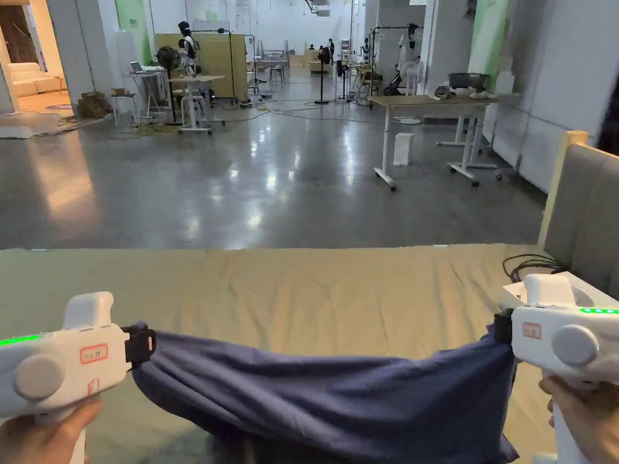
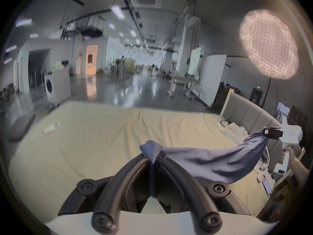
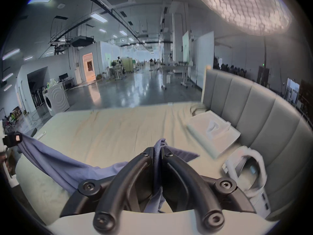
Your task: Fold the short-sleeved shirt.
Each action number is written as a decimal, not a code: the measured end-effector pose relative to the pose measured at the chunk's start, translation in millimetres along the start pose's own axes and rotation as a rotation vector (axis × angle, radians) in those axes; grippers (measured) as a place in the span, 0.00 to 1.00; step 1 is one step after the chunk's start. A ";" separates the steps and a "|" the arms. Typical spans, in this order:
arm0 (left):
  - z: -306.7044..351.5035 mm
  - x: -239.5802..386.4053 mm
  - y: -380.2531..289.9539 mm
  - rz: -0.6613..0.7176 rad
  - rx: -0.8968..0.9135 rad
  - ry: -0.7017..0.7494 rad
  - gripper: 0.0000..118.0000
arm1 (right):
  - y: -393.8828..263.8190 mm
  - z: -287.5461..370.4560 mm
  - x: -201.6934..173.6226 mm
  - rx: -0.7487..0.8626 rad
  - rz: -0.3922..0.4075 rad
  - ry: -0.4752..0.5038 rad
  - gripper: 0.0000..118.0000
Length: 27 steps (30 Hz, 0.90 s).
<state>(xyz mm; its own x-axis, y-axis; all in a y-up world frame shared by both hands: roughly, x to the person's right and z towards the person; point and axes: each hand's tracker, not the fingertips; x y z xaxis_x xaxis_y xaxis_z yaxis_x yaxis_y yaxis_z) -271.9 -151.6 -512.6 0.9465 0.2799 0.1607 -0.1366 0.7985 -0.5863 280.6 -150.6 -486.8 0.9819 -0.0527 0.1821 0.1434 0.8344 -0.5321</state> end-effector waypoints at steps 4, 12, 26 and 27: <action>-13.8 -16.0 -82.8 0.048 -0.106 -0.038 0.04 | -87.2 -18.6 10.6 -0.102 -0.075 0.009 0.07; 61.2 -59.0 -179.5 0.075 -0.109 -0.026 0.04 | -187.9 73.4 45.9 -0.057 -0.151 0.059 0.07; 170.6 -61.3 -276.6 0.047 -0.179 -0.027 0.04 | -296.7 197.3 50.5 -0.135 -0.108 0.046 0.07; 168.6 -62.7 -279.9 0.053 -0.181 -0.024 0.04 | -301.1 195.9 50.1 -0.147 -0.108 0.047 0.07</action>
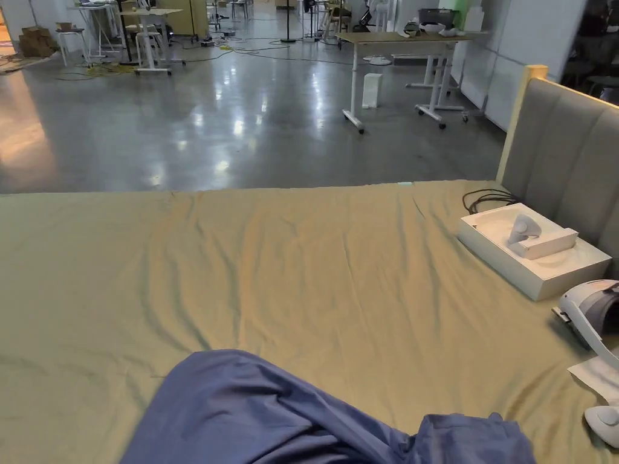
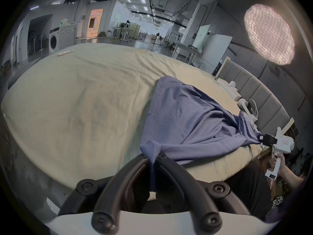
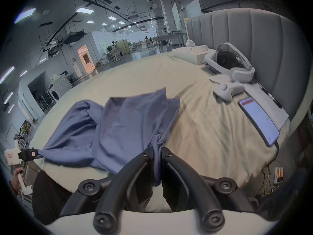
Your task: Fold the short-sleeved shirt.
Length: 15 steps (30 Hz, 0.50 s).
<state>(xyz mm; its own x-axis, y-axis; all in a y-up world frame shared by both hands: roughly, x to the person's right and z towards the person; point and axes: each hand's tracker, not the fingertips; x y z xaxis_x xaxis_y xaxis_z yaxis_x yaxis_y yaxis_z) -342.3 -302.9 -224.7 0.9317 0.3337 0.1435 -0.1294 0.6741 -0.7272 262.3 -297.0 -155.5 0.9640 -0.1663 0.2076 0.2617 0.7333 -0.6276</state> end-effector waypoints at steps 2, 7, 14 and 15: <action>-4.2 -2.3 -3.5 0.004 0.010 -0.005 0.04 | -5.1 -6.6 1.9 -0.003 -0.004 -0.007 0.07; 2.4 -1.4 0.1 -0.014 0.004 0.096 0.65 | -9.0 -2.5 11.6 -0.040 -0.103 -0.011 0.57; 85.7 61.7 37.3 -0.126 0.270 0.069 0.84 | 23.4 89.6 4.4 0.210 -0.109 0.004 0.76; 100.4 76.4 43.0 -0.151 0.328 0.060 0.84 | 31.4 103.7 0.1 0.248 -0.108 0.021 0.78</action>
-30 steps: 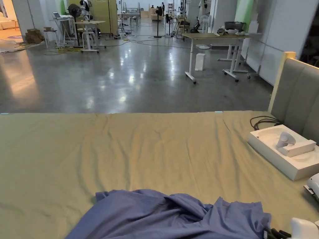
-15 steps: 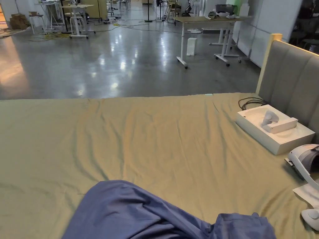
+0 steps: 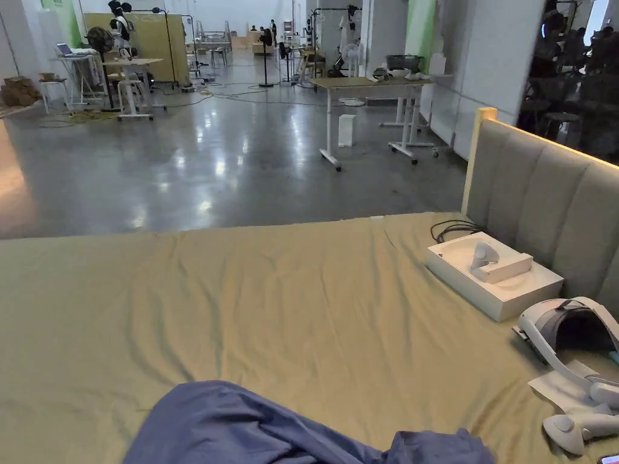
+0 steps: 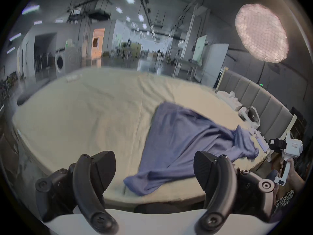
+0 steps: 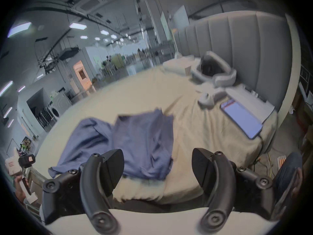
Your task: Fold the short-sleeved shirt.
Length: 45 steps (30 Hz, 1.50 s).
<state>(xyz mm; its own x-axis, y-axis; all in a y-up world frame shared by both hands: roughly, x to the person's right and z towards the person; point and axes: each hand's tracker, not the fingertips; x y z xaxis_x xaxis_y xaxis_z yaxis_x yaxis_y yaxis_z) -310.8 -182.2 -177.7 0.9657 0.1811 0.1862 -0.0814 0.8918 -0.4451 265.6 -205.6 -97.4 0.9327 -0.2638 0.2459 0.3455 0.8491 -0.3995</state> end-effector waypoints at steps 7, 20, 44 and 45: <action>51.0 68.4 55.0 -0.123 0.212 -0.009 0.84 | 52.5 57.4 -62.7 0.224 0.132 0.055 0.80; 67.1 102.7 64.3 -0.210 0.266 -0.060 0.50 | 63.0 77.7 -113.8 0.275 0.279 0.093 0.19; -61.5 73.0 97.2 -0.168 0.028 -0.064 0.01 | 50.3 39.8 -101.2 0.153 0.245 0.107 0.00; -88.8 66.1 99.9 -0.170 -0.027 -0.078 0.01 | 47.9 35.8 -98.2 0.151 0.236 0.114 0.00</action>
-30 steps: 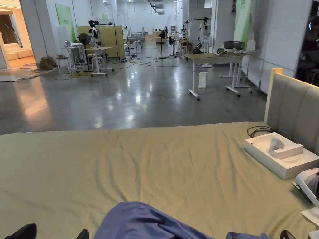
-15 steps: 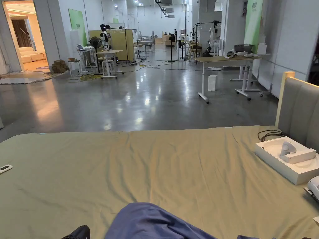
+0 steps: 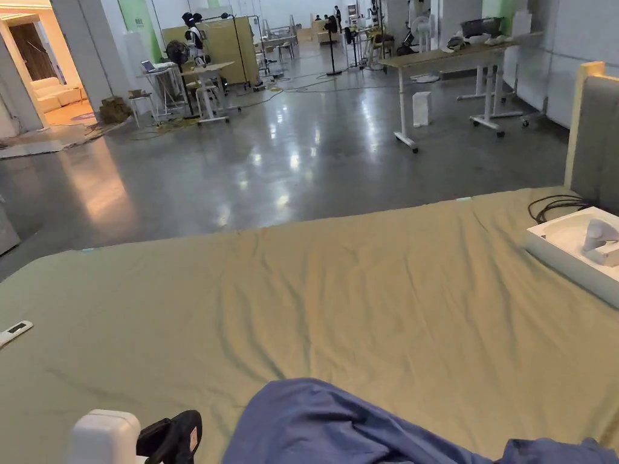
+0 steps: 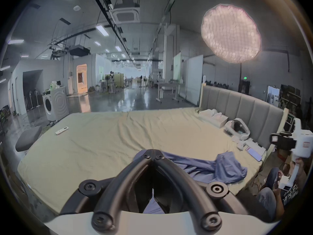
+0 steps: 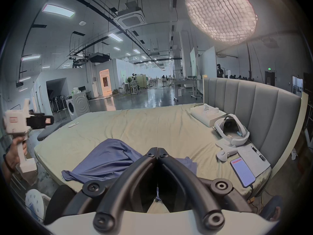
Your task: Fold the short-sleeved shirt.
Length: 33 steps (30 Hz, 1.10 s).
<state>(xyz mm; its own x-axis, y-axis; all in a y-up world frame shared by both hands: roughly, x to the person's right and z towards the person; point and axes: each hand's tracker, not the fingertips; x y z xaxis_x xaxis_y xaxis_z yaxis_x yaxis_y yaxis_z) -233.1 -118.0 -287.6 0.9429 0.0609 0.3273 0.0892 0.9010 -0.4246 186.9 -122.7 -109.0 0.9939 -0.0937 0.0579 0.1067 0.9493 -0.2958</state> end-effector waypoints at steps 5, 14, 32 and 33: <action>-118.8 -38.9 7.3 0.020 -0.169 -0.062 0.05 | -15.8 -15.8 13.9 -0.065 -0.027 -0.019 0.00; -305.8 -61.1 -6.7 0.009 -0.388 0.010 0.83 | -59.6 -59.9 42.3 -0.203 -0.099 -0.059 0.00; -369.9 -22.5 -52.9 -0.218 -0.599 0.059 0.18 | -84.0 -85.4 92.6 -0.306 -0.238 -0.165 0.00; -376.0 -20.7 -55.0 -0.213 -0.613 0.061 0.17 | -81.3 -89.3 97.0 -0.306 -0.238 -0.164 0.00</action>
<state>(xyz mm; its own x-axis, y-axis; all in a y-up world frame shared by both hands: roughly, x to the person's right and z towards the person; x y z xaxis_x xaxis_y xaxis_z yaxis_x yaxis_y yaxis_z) -136.9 -330.3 -588.4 0.8994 -0.1322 0.4166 0.4257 0.4808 -0.7666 277.1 -235.7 -164.6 0.9256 -0.2273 0.3027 0.3608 0.7716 -0.5239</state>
